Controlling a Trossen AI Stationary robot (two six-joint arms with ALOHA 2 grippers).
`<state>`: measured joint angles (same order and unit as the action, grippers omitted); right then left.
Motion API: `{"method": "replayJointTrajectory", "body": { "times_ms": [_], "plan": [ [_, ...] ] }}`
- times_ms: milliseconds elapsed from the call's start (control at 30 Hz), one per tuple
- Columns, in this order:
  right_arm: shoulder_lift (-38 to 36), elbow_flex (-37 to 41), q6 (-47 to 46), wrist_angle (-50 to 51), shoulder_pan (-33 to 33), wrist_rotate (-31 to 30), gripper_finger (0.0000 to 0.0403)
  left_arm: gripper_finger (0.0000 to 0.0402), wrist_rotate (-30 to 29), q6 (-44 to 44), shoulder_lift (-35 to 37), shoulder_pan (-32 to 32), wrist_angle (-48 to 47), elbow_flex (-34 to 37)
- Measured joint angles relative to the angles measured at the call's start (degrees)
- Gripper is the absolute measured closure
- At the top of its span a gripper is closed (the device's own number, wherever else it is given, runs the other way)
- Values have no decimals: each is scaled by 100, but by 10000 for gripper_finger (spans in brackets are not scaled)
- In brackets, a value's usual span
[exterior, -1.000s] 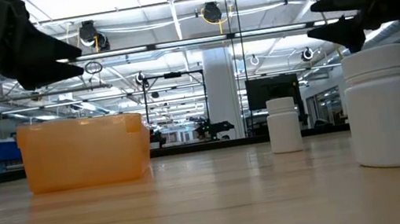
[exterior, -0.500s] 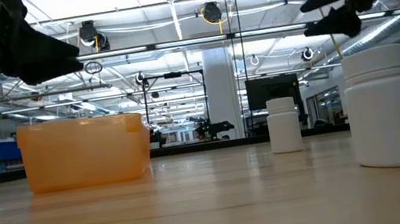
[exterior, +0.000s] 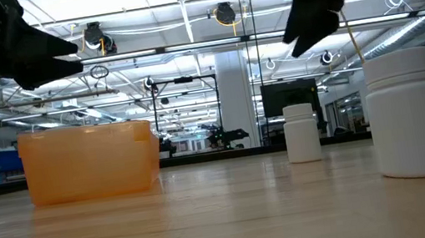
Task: Pick and place pill bottles into a basket
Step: Put the white medicine bottle into the orange bin
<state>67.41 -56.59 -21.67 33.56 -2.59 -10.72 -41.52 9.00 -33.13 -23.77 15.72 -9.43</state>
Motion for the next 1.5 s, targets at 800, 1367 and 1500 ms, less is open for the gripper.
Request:
{"method": "replayJointTrajectory", "body": {
  "times_ms": [800, 1367, 1500],
  "plan": [
    [1853, -517, -364, -10, 611, 416, 90, 87, 861, -349, 742, 7, -808, -2],
    [1874, 145, -555, -722, 758, 477, 90, 91, 847, -375, 738, 9, -928, -2],
    [1879, 340, -614, -970, 741, 490, 90, 92, 846, -368, 739, 9, -950, -2]
  ]
}}
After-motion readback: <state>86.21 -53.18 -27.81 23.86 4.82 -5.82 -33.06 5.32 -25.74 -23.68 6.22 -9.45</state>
